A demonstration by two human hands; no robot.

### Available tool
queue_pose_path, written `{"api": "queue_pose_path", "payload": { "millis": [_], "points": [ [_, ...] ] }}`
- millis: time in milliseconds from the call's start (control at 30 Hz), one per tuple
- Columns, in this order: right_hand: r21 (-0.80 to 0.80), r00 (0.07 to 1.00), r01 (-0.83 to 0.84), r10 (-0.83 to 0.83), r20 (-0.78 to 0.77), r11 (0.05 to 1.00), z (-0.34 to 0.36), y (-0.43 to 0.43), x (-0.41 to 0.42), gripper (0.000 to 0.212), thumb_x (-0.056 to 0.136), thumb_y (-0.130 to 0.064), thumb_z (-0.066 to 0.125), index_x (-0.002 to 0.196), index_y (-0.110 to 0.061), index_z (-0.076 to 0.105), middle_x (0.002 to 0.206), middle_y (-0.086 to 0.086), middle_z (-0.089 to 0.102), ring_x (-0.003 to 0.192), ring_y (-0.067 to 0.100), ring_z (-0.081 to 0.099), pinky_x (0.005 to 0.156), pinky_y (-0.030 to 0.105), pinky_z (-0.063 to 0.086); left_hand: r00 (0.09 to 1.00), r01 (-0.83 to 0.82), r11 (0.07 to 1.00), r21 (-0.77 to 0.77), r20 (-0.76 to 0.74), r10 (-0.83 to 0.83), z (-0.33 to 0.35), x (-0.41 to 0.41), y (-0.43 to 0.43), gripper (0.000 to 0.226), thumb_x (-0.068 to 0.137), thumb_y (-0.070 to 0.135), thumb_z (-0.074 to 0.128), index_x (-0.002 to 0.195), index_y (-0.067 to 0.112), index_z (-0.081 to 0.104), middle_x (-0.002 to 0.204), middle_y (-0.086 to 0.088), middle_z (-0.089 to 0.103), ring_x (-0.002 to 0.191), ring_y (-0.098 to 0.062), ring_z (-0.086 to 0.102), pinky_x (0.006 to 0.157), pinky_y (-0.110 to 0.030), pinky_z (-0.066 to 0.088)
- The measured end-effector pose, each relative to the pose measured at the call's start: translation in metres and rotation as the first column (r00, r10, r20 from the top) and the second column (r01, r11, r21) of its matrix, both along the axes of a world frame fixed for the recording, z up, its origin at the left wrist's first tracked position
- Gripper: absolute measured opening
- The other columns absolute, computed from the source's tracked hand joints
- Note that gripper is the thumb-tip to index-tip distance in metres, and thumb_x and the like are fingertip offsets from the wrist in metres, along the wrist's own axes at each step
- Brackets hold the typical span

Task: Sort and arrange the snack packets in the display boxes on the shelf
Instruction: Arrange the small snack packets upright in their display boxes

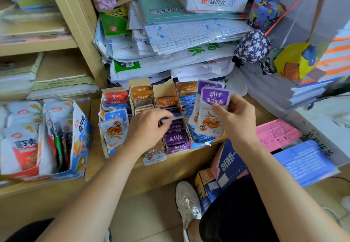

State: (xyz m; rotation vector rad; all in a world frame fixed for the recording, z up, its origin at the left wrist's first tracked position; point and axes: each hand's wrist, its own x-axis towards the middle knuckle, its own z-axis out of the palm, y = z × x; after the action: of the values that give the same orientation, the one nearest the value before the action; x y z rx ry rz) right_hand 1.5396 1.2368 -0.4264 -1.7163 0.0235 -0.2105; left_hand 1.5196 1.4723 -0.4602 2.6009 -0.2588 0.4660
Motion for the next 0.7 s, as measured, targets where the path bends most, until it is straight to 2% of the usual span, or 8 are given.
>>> {"api": "queue_pose_path", "payload": {
  "millis": [67, 200, 367, 467, 600, 700],
  "points": [
    [-0.032, 1.0, 0.0, -0.001, -0.022, 0.999, -0.003, 0.001, 0.003, 0.014, 0.089, -0.015, 0.074, 0.102, -0.016, 0.071, 0.092, -0.002, 0.076, 0.085, 0.014, 0.074, 0.078, 0.048, 0.061, 0.993, -0.09, 0.991, -0.102, 0.068, 0.097, 0.002, 0.005, 0.002, 0.017, 0.094, 0.026, 0.067, 0.109, 0.026, 0.076, 0.098, 0.01, 0.076, 0.075, -0.005, 0.066, 0.066, -0.034, 0.06],
    [-0.074, 1.0, 0.011, -0.013, -0.026, 0.997, -0.005, 0.004, 0.007, 0.017, 0.087, -0.016, 0.075, 0.104, -0.017, 0.071, 0.093, -0.003, 0.076, 0.084, 0.011, 0.074, 0.077, 0.043, 0.062, 0.965, -0.185, 0.954, -0.236, 0.137, 0.222, 0.005, 0.017, 0.004, 0.016, 0.094, 0.021, 0.068, 0.107, 0.019, 0.077, 0.091, 0.008, 0.077, 0.076, -0.004, 0.069, 0.07, -0.033, 0.061],
    [-0.013, 1.0, 0.001, -0.001, 0.025, 1.0, -0.003, 0.007, 0.007, 0.014, 0.089, -0.015, 0.074, 0.103, -0.014, 0.072, 0.091, -0.003, 0.076, 0.081, 0.008, 0.073, 0.067, 0.029, 0.058, 0.965, -0.189, 0.955, -0.227, 0.139, 0.224, 0.01, 0.031, 0.005, 0.016, 0.092, 0.019, 0.071, 0.107, 0.016, 0.077, 0.093, 0.003, 0.078, 0.078, -0.009, 0.071, 0.072, -0.035, 0.062],
    [0.076, 0.997, -0.03, 0.025, 0.067, 0.997, -0.001, 0.008, 0.006, 0.012, 0.089, -0.015, 0.074, 0.101, -0.014, 0.072, 0.09, -0.002, 0.076, 0.084, 0.012, 0.074, 0.07, 0.029, 0.059, 0.97, -0.167, 0.953, -0.251, 0.133, 0.205, 0.018, 0.036, 0.009, 0.015, 0.091, 0.017, 0.073, 0.105, 0.016, 0.076, 0.091, 0.003, 0.077, 0.076, -0.009, 0.071, 0.073, -0.035, 0.062],
    [0.05, 0.992, -0.038, 0.032, 0.119, 0.998, -0.002, 0.017, 0.01, 0.01, 0.088, -0.017, 0.076, 0.098, -0.015, 0.074, 0.086, -0.004, 0.075, 0.08, 0.017, 0.071, 0.071, 0.037, 0.061, 0.972, -0.164, 0.939, -0.303, 0.109, 0.206, 0.021, 0.035, 0.012, 0.011, 0.09, 0.016, 0.074, 0.101, 0.017, 0.073, 0.086, 0.011, 0.071, 0.075, -0.004, 0.069, 0.071, -0.029, 0.061],
    [0.089, 0.99, -0.041, 0.029, 0.135, 0.995, -0.002, 0.028, 0.017, 0.008, 0.088, -0.017, 0.076, 0.095, -0.014, 0.073, 0.08, 0.0, 0.074, 0.07, 0.015, 0.067, 0.062, 0.035, 0.056, 0.962, -0.188, 0.925, -0.33, 0.128, 0.241, 0.02, 0.038, 0.014, 0.012, 0.09, 0.016, 0.073, 0.102, 0.017, 0.073, 0.085, 0.01, 0.071, 0.073, -0.003, 0.068, 0.067, -0.028, 0.06]
  ]
}}
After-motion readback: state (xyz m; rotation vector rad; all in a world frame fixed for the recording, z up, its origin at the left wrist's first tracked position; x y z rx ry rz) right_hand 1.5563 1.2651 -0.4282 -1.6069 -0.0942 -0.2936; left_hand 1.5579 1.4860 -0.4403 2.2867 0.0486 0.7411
